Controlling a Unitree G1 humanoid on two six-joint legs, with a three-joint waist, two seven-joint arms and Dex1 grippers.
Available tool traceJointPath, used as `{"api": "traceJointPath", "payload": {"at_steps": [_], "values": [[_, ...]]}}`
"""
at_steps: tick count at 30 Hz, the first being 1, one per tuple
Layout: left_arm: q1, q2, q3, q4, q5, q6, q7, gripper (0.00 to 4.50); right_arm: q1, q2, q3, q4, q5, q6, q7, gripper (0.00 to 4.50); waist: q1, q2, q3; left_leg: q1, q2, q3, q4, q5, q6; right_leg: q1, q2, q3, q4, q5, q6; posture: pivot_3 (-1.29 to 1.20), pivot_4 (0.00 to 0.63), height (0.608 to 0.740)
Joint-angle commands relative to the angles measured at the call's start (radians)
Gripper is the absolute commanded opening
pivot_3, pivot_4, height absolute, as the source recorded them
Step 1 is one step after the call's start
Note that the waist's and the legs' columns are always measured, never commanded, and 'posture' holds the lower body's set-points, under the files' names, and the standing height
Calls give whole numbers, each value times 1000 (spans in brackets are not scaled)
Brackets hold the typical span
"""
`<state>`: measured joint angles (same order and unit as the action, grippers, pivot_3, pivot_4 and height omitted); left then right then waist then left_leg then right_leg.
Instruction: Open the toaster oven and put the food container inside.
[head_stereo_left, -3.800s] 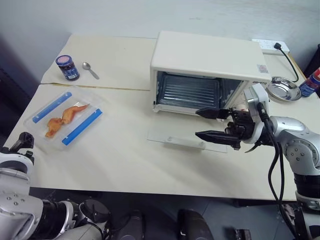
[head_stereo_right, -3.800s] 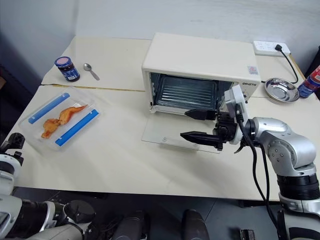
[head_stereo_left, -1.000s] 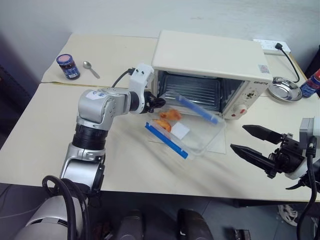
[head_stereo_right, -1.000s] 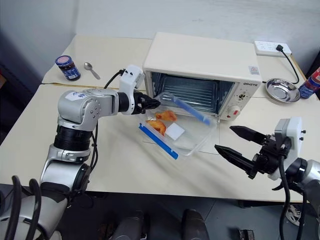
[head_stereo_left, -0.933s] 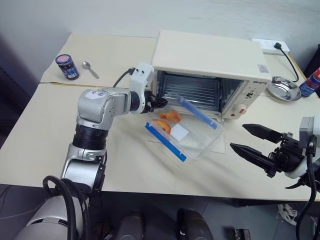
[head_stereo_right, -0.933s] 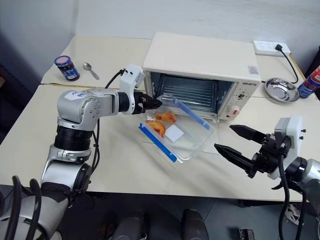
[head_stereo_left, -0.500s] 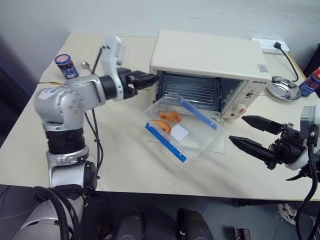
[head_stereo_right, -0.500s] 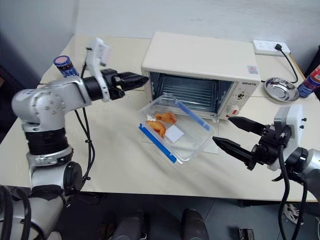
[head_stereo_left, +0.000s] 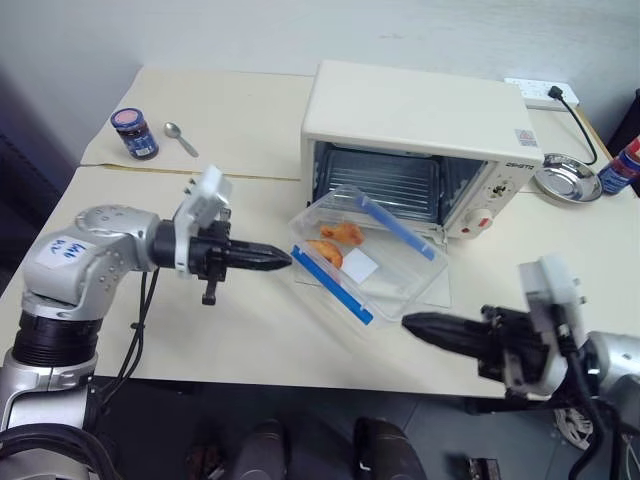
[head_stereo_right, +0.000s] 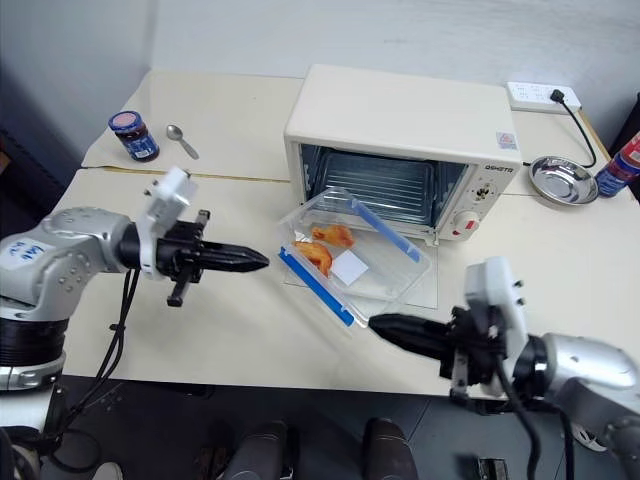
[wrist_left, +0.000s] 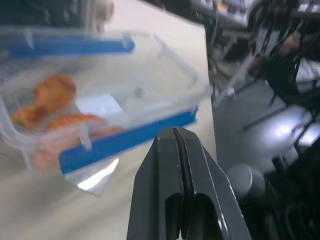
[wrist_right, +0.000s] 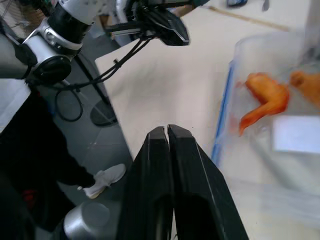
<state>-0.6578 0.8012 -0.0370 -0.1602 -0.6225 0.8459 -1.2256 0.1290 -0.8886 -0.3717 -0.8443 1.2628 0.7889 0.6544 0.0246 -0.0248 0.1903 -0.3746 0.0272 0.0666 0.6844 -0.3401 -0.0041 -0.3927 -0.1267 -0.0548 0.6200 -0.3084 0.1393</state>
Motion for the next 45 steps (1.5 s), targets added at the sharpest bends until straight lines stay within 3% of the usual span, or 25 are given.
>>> {"api": "traceJointPath", "payload": {"at_steps": [1,8,17,29,40,45], "values": [[-25,-6,-64,51,92,-103,-2,0,-1,7,127,-20,-165,-15,-48,21,0,0,0,0,0,0,0,0,0,0,0,0,0,0,0,0,150,740],[-60,-76,-132,167,179,-199,0,0,-106,76,322,146,-457,-74,-98,21,0,0,0,-1,0,1,0,0,1,-2,1,1,1,0,0,0,150,740],[-100,-198,-131,268,232,-239,77,0,-187,130,306,302,-591,-151,-59,21,0,0,0,-2,0,2,0,0,1,-2,1,-1,1,0,0,0,150,740],[-87,-251,-99,294,251,-264,161,0,-330,239,328,405,-658,-159,-76,21,-4,0,0,-2,1,2,1,0,1,-2,1,-1,2,0,0,0,150,740],[-267,-425,-69,571,352,-403,381,0,-556,398,366,665,-855,-278,-157,21,-4,0,0,-2,0,3,1,1,0,-3,1,-1,3,0,0,0,150,740],[-342,-490,-8,706,375,-470,510,0,-713,499,354,861,-967,-389,-268,21,-10,0,0,-3,0,2,1,1,-1,-3,1,-2,3,0,0,0,150,740]]}}
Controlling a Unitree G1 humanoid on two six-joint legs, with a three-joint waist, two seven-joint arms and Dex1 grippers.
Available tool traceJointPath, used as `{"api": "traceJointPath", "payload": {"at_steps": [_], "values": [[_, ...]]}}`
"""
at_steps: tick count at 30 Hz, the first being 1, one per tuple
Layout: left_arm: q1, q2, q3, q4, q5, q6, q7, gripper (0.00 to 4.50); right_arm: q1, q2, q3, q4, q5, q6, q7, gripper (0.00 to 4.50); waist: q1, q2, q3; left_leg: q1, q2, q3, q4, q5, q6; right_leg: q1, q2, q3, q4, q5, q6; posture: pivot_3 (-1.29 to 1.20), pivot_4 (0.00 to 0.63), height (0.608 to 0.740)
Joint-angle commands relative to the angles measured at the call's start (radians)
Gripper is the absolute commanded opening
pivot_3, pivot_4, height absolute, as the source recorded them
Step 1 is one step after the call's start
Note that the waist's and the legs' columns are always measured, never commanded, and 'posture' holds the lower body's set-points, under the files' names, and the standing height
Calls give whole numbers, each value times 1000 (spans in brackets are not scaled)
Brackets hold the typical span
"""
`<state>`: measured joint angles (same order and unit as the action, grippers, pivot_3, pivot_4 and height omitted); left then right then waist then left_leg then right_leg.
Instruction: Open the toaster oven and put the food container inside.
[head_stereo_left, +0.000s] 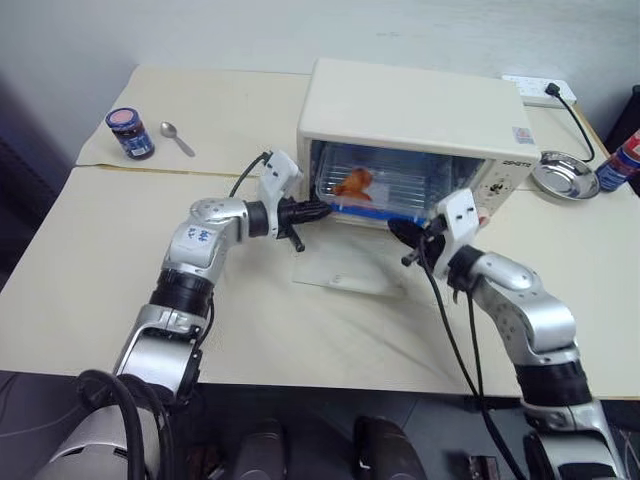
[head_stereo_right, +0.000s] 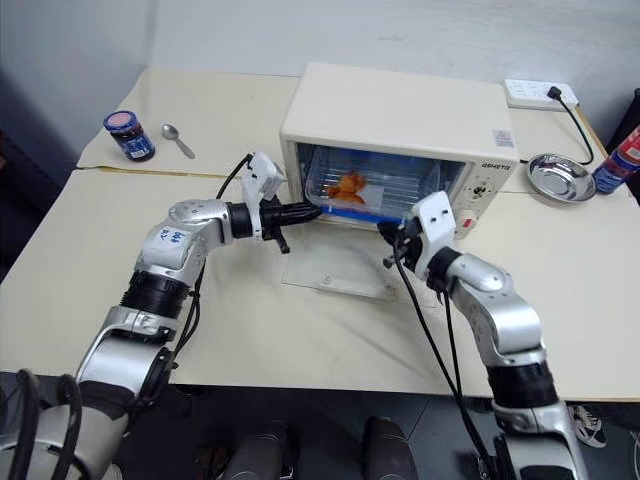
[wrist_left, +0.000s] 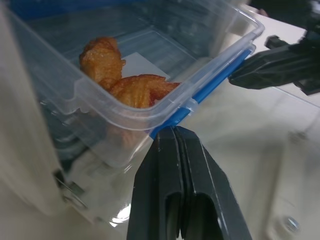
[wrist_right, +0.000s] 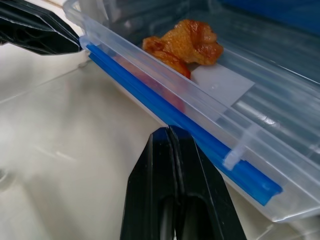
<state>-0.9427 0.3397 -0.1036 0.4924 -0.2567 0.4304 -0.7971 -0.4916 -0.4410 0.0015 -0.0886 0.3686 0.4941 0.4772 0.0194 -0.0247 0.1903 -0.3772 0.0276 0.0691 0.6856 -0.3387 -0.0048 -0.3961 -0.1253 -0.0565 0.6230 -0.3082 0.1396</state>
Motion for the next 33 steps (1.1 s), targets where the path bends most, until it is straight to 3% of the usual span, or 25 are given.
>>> {"api": "traceJointPath", "payload": {"at_steps": [1,4,6,13,20,24,29,33], "values": [[-64,-33,69,62,7,-56,87,0,-123,76,-29,147,-81,-104,-115,21,-8,0,0,0,0,0,0,0,0,0,0,0,0,0,0,0,150,740],[-55,-21,71,26,-7,-27,43,0,-144,99,-30,168,-80,-113,-93,21,-22,0,0,-1,0,-1,-1,1,-1,-1,0,-1,1,0,0,0,150,740],[-10,27,79,-110,-65,53,-37,0,-104,74,-26,91,-51,-86,-34,21,-25,0,0,-1,1,-1,-2,1,-2,-2,-1,-5,1,0,0,0,150,740],[158,319,208,-569,-361,387,-258,0,165,-151,-182,-339,231,172,167,21,-41,1,0,-15,0,-4,-2,0,-2,-17,-5,-13,4,0,0,0,150,740],[212,565,302,-723,-558,543,-417,1583,587,-343,-430,-590,470,316,328,0,-19,1,0,-9,0,-4,1,2,-1,-8,-5,-14,3,0,-1,0,150,740],[232,618,290,-748,-562,501,-468,2806,702,-263,-368,-551,379,258,243,0,-17,0,0,3,1,-3,-1,2,-1,5,-4,-13,-1,-1,-1,0,150,740],[212,617,260,-726,-547,468,-467,4347,710,-145,-245,-494,227,164,120,0,-19,1,0,5,1,-4,-3,1,-2,2,-4,-9,3,-1,-2,0,150,740],[207,616,236,-726,-521,420,-465,4470,682,-70,-194,-429,149,105,54,0,-20,1,0,4,0,-3,-3,1,-1,1,-4,-9,2,-1,-2,0,150,740]]}}
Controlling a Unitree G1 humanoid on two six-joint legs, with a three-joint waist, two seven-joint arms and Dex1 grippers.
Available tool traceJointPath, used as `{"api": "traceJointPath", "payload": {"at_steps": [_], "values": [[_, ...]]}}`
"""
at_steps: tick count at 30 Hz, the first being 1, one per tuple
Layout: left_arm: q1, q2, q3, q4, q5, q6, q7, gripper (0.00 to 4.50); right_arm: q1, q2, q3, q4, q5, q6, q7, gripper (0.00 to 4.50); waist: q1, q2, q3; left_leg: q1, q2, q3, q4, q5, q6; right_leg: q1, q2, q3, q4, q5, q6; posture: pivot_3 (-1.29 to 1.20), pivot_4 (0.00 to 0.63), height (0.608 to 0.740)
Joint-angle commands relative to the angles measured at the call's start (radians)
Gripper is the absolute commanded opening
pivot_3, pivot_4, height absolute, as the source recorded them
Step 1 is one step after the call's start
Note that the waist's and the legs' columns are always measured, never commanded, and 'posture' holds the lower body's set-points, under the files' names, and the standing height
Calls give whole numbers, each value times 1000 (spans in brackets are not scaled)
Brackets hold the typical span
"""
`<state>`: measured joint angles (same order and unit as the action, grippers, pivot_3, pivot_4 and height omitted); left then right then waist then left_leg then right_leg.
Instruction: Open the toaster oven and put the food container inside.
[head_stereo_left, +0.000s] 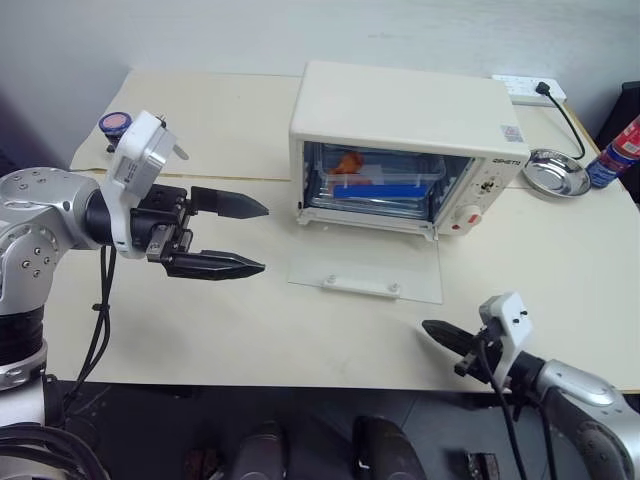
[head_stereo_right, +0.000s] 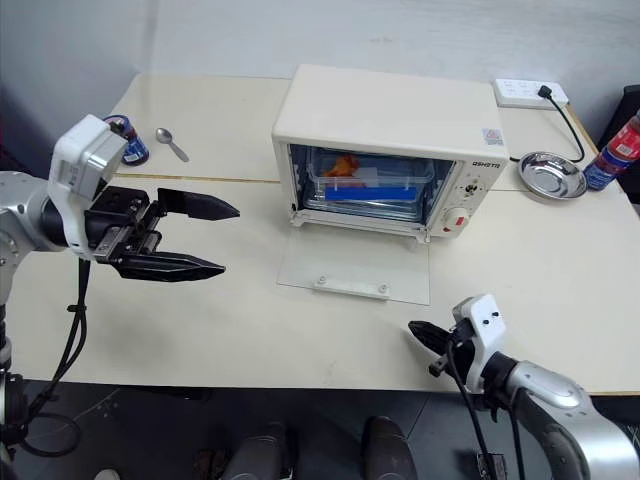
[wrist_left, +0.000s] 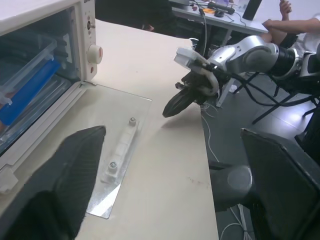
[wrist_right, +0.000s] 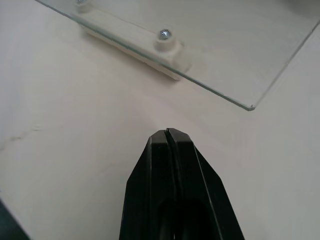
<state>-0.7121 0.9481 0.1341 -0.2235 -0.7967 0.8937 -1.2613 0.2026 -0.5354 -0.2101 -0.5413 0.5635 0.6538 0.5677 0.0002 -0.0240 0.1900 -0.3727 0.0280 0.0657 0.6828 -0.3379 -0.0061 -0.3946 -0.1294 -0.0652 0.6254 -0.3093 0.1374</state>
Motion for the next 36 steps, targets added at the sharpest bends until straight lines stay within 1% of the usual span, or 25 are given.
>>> {"api": "traceJointPath", "payload": {"at_steps": [1,4,7,10,12,15,18,20,23,24,26,28,29,30,34,36], "values": [[-24,5,-5,-10,27,-56,2,4470,-20,38,27,44,-64,-72,-46,0,-1,0,0,0,0,0,0,0,0,0,0,0,0,0,0,0,150,740],[-26,0,-10,-5,27,-68,6,4470,-71,80,41,124,-106,-128,-80,0,-2,0,0,0,0,0,0,0,0,0,0,1,0,0,0,0,150,740],[-28,-4,-18,1,30,-76,12,4470,-131,92,28,165,-107,-153,-77,0,-3,1,0,0,0,0,0,0,0,0,0,1,0,0,0,0,150,740],[-25,-8,-21,14,41,-92,20,4470,-217,51,-74,119,16,-99,-49,0,-2,2,1,0,0,0,0,0,0,-1,0,1,0,0,0,0,150,740],[-24,-8,-21,18,43,-96,22,4470,-236,36,-101,106,54,-76,-43,0,-1,2,1,0,0,0,0,0,0,-1,0,2,0,0,0,0,150,740],[-12,-2,-13,30,55,-110,32,4470,-297,-101,-222,56,226,24,37,0,1,3,2,0,1,0,0,-1,0,-1,1,1,0,0,0,0,150,740],[0,6,-2,52,72,-125,38,4500,-396,-208,-322,95,408,132,54,561,1,3,2,-1,0,0,0,-1,2,-1,0,1,0,0,0,0,150,740],[3,12,8,72,78,-129,41,4500,-435,-281,-354,131,452,166,96,1054,1,3,2,0,0,0,0,-1,2,-1,0,2,0,0,0,0,150,740],[9,29,23,107,91,-144,34,4500,-472,-411,-383,196,458,194,188,1942,1,3,2,0,1,1,0,-1,2,0,1,0,-1,0,0,0,150,740],[12,34,26,110,94,-147,31,4500,-474,-436,-389,210,462,202,205,2245,1,3,2,0,1,2,0,-2,2,0,1,0,-1,0,0,0,150,740],[14,51,38,126,102,-158,23,4500,-466,-508,-404,244,447,202,284,2835,1,3,2,-1,0,3,0,-2,3,-1,0,1,-1,0,0,0,150,740],[7,71,54,147,104,-163,16,4500,-454,-573,-408,286,393,171,351,3418,0,3,2,-2,0,4,0,-2,3,-1,0,1,-2,0,0,0,150,740],[3,79,60,157,105,-166,13,4500,-450,-595,-408,312,369,156,374,3793,0,3,2,-2,0,4,0,-2,3,-1,0,1,-2,0,0,0,150,740],[-2,88,66,167,107,-168,10,4500,-448,-613,-409,337,353,146,398,4028,0,3,2,-2,0,5,0,-2,4,-1,0,1,-2,0,0,0,150,740],[-6,108,71,188,112,-175,6,4500,-437,-636,-421,402,320,122,471,4028,0,3,2,-2,0,6,0,-2,3,-1,0,0,-2,0,1,0,150,740],[3,110,69,189,120,-186,3,4500,-437,-631,-418,418,299,110,479,4028,0,3,2,-2,0,7,0,-2,3,-1,0,0,-2,0,1,0,150,740]]}}
